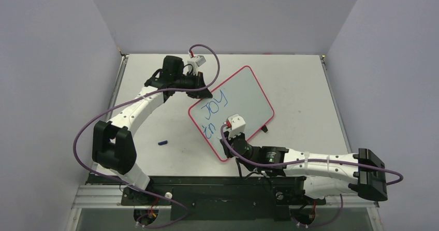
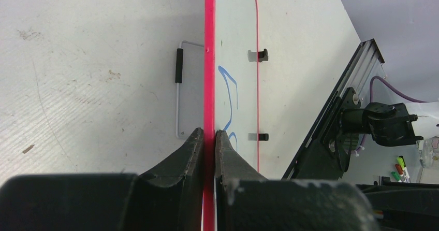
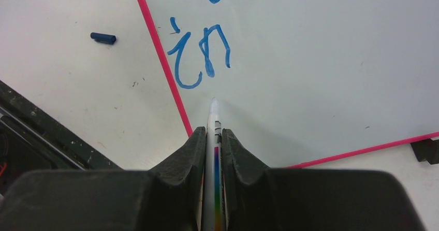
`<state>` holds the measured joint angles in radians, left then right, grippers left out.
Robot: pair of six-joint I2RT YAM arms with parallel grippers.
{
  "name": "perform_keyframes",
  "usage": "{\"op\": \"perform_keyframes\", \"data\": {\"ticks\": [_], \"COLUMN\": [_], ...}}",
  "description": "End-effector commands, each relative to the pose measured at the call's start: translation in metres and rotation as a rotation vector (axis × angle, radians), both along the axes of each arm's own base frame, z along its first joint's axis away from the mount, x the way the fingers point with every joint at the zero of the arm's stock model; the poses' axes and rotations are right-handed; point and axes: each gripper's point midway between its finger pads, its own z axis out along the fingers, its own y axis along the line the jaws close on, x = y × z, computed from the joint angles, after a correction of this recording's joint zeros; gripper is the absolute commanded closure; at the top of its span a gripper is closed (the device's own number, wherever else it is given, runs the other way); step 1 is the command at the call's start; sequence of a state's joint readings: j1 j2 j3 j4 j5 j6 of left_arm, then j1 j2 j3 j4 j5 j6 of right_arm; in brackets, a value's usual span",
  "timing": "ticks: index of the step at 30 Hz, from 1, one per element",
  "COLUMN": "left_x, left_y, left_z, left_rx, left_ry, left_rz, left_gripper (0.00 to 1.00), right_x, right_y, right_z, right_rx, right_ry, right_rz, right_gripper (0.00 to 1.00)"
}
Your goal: Write a sentence on the whiteboard
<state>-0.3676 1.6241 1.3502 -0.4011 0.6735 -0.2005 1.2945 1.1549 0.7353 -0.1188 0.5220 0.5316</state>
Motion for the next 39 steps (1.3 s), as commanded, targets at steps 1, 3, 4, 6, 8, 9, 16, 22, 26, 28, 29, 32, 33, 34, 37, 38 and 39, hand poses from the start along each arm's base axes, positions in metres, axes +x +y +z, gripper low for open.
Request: {"op": "perform_keyframes", "data": {"ticks": [1, 3, 4, 6, 8, 9, 16, 22, 26, 28, 29, 32, 33, 34, 37, 38, 39], "left_x": [0.008, 0.008, 0.008, 0.008, 0.008, 0.008, 0.008, 0.008, 0.008, 0.008, 0.008, 0.008, 0.008, 0.008, 0.008, 0.008, 0.008], "left_y": [0.005, 0.005, 0.005, 0.005, 0.005, 0.005, 0.005, 0.006, 0.006, 0.005, 0.005, 0.005, 0.005, 0.005, 0.005, 0.005, 0.005], "left_z": [0.026, 0.025, 0.025, 0.025, 0.026, 0.026, 0.027, 0.028, 0.027, 0.027, 0.027, 0.027, 0.027, 0.026, 0.027, 0.027, 0.027], "left_rx": [0.014, 0.015, 0.015, 0.015, 0.014, 0.014, 0.013, 0.014, 0.015, 0.015, 0.016, 0.016, 0.015, 0.015, 0.015, 0.015, 0.015], "left_ry": [-0.146, -0.143, -0.144, -0.144, -0.146, -0.147, -0.15, -0.151, -0.149, -0.15, -0.149, -0.148, -0.148, -0.147, -0.149, -0.148, -0.148], "left_rz": [0.007, 0.006, 0.007, 0.007, 0.007, 0.008, 0.006, 0.008, 0.008, 0.007, 0.008, 0.008, 0.008, 0.007, 0.008, 0.007, 0.007], "left_gripper": [1.0, 1.0, 1.0, 1.0, 1.0, 1.0, 1.0, 1.0, 1.0, 1.0, 1.0, 1.0, 1.0, 1.0, 1.0, 1.0, 1.0], "right_x": [0.005, 0.005, 0.005, 0.005, 0.005, 0.005, -0.001, -0.009, -0.009, -0.009, -0.008, -0.007, -0.006, -0.005, 0.001, 0.002, 0.004], "right_y": [0.007, 0.008, 0.008, 0.009, 0.01, 0.011, 0.019, 0.026, 0.032, 0.033, 0.033, 0.031, 0.03, 0.029, 0.023, 0.022, 0.017], "right_z": [0.01, 0.009, 0.009, 0.008, 0.007, 0.006, -0.002, -0.013, -0.017, -0.02, -0.021, -0.024, -0.024, -0.025, -0.024, -0.023, -0.025], "right_rx": [0.041, 0.038, 0.038, 0.036, 0.034, 0.032, 0.038, 0.034, 0.039, 0.034, 0.033, 0.024, 0.021, 0.017, 0.014, 0.016, 0.003], "right_ry": [-0.017, -0.016, -0.016, -0.016, -0.014, -0.012, 0.012, 0.036, 0.041, 0.044, 0.044, 0.043, 0.041, 0.04, 0.031, 0.029, 0.029], "right_rz": [-0.002, -0.002, 0.0, 0.001, 0.005, 0.006, 0.045, 0.085, 0.091, 0.088, 0.084, 0.073, 0.065, 0.059, 0.024, 0.016, 0.001], "right_gripper": [1.0, 1.0, 1.0, 1.0, 1.0, 1.0, 1.0, 1.0, 1.0, 1.0, 1.0, 1.0, 1.0, 1.0, 1.0, 1.0, 1.0]}}
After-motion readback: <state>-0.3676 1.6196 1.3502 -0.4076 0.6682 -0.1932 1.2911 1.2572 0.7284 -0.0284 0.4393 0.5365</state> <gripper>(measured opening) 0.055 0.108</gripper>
